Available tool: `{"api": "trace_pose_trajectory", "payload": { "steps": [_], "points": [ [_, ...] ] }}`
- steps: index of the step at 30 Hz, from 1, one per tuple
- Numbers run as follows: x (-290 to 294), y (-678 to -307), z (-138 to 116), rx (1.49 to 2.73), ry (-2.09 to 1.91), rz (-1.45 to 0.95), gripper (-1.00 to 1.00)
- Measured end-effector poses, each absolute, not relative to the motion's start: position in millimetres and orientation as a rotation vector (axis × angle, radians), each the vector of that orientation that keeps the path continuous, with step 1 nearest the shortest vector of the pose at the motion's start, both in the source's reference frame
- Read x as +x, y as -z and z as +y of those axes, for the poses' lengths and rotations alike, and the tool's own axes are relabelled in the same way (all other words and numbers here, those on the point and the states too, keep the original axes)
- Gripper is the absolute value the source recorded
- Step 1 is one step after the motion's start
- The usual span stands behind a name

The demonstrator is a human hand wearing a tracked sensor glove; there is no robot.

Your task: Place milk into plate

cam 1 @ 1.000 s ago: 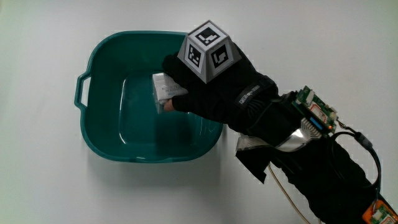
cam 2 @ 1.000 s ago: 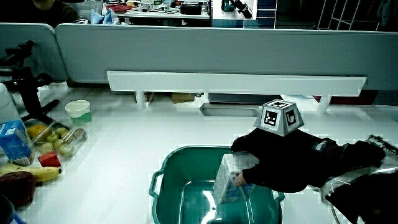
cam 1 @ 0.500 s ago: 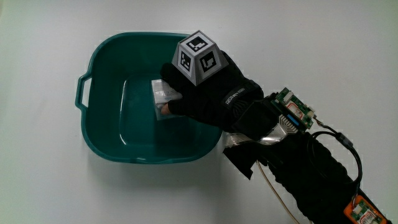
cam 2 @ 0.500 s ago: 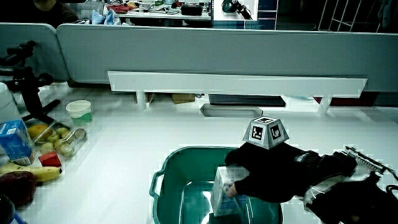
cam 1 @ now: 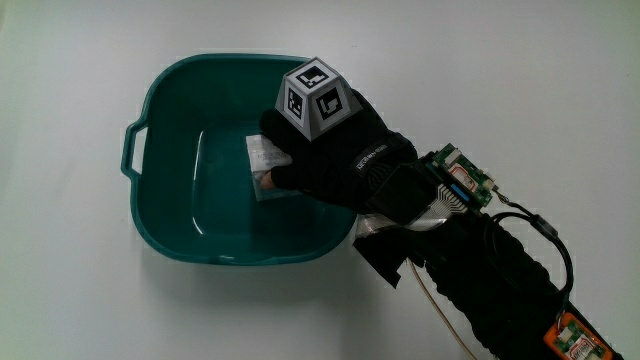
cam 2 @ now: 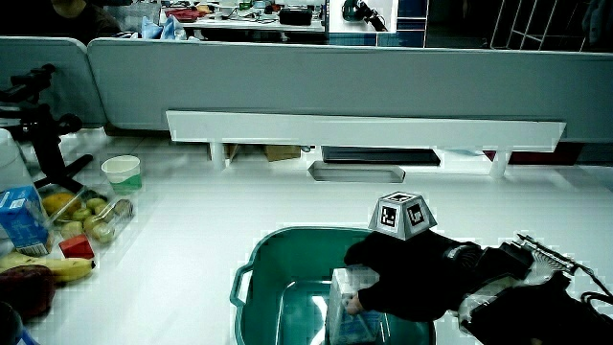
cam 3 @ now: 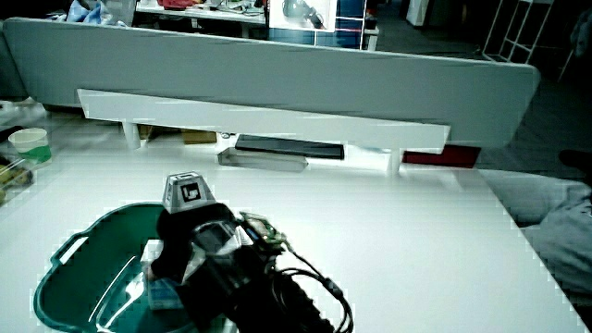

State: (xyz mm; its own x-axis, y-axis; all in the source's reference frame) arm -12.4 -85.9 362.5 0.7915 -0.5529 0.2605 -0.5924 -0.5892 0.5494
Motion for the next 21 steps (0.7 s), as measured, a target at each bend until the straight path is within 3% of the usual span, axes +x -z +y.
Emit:
{"api": "trace_pose_trajectory", "payload": {
  "steps": [10,21],
  "points": [
    [-15.3,-368.6,-83.1,2.317,-0.098,-0.822,0.00],
    [1.6,-364.3,-82.1,2.278,-0.287,-0.780,-0.55]
  ]
}}
